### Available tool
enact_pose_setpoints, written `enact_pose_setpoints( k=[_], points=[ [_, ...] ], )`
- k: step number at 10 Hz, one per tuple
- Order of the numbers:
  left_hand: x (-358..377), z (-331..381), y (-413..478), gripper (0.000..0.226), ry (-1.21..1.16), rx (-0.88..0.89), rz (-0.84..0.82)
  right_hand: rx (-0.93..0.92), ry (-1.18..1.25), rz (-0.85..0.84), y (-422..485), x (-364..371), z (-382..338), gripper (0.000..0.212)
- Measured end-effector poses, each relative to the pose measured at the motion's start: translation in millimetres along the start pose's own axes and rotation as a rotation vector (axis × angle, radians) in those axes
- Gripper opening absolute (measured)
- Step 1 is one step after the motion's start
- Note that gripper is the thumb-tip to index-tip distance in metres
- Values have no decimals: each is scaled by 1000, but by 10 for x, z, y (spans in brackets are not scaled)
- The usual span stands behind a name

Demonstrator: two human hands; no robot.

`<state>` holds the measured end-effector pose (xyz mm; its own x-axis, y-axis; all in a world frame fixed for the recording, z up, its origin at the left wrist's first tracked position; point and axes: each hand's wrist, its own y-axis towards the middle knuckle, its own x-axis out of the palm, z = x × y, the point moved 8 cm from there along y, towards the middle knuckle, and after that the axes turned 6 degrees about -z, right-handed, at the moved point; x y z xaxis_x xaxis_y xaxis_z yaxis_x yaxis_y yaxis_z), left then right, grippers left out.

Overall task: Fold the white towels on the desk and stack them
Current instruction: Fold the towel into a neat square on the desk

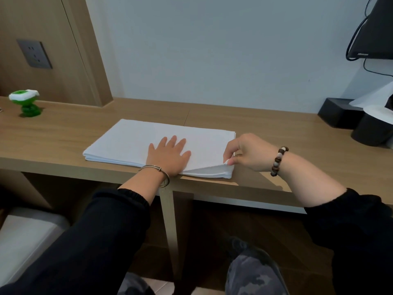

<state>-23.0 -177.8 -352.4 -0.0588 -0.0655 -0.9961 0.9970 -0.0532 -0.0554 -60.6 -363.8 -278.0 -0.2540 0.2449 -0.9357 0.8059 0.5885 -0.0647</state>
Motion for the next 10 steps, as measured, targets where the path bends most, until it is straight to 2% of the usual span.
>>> enact_pose_setpoints(
  k=[2, 3, 4, 5, 7, 8, 10],
  points=[
    [6, -9, 5, 57, -11, 6, 10, -19, -120, 67, -155, 171, 3, 11],
    [13, -4, 7, 57, -12, 7, 10, -116, -294, 93, -199, 211, -91, 22],
    [10, -3, 2, 57, -6, 4, 16, -159, -365, 111, -243, 241, -137, 25],
    [3, -9, -4, 57, -10, 5, 17, -136, -393, 102, -228, 271, -141, 29],
    [15, -10, 18, 57, 12, 24, -17, -94, -539, 25, -148, 240, -206, 29],
    [21, -5, 32, 58, 25, 35, -37, -140, -655, 78, -163, 191, -300, 28],
    [25, -7, 27, 58, 18, 32, -27, -180, -673, 98, -279, 269, -341, 18]
  ],
)
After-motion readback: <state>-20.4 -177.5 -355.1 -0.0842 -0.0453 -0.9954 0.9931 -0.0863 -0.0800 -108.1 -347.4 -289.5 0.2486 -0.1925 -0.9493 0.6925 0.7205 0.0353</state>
